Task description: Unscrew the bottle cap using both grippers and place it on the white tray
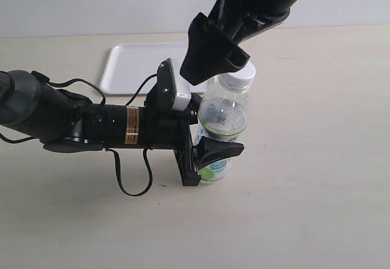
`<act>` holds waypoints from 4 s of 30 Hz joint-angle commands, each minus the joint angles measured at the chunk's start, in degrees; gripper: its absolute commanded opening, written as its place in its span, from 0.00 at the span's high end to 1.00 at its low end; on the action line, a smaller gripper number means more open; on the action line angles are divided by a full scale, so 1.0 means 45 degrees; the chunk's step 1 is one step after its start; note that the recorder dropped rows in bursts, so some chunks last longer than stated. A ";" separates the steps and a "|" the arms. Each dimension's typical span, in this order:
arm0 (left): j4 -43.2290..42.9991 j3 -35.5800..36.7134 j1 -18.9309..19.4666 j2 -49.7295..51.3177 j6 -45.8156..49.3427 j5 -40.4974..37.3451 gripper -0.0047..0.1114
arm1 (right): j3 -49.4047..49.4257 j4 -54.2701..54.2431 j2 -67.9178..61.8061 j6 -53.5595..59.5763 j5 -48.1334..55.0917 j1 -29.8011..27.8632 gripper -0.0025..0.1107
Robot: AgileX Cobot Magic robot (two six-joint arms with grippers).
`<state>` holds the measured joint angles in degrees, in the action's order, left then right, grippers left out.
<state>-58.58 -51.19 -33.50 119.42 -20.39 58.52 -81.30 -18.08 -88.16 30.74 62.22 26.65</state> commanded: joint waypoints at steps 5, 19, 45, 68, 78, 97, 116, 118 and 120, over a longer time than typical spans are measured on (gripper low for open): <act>0.0299 -0.0028 -0.0021 -0.0088 0.0051 0.0675 0.96 | -0.0103 0.1944 0.0082 -0.5913 0.0776 -0.0001 0.13; 0.0247 -0.0028 -0.0021 -0.0088 0.0051 0.0700 0.96 | -0.0061 0.2490 0.0004 -0.6831 0.1416 -0.0001 0.17; 0.0247 -0.0028 -0.0021 -0.0088 0.0100 0.0700 0.96 | -0.0061 0.2253 -0.0422 -0.6266 0.0724 -0.0001 0.44; 0.0247 -0.0028 -0.0021 -0.0088 0.0100 0.0700 0.96 | -0.0061 0.1711 -0.0422 -0.5166 0.1173 -0.0001 0.46; 0.0271 -0.0028 -0.0021 -0.0088 0.0100 0.0700 0.96 | -0.0061 0.1711 -0.0422 -0.5187 0.1201 -0.0001 0.74; 0.0188 -0.0028 -0.0021 -0.0088 0.0100 0.0700 0.96 | -0.0061 0.1711 -0.0422 -0.0502 0.1674 -0.0001 0.98; 0.0193 -0.0028 -0.0021 -0.0088 -0.0182 0.1098 0.96 | -0.0061 0.1746 -0.0422 0.9747 0.1720 -0.0001 0.98; 0.0193 -0.0028 -0.0021 -0.0088 -0.0182 0.1123 0.96 | -0.0061 0.1817 -0.0422 1.0606 0.1720 -0.0001 0.98; 0.0245 -0.0028 -0.0021 -0.0088 -0.0182 0.1124 0.96 | -0.0061 0.1961 -0.0422 1.1204 0.1720 -0.0001 0.98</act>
<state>-59.08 -51.19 -33.50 119.52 -20.37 59.09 -81.53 -10.61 -90.03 77.85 68.90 26.65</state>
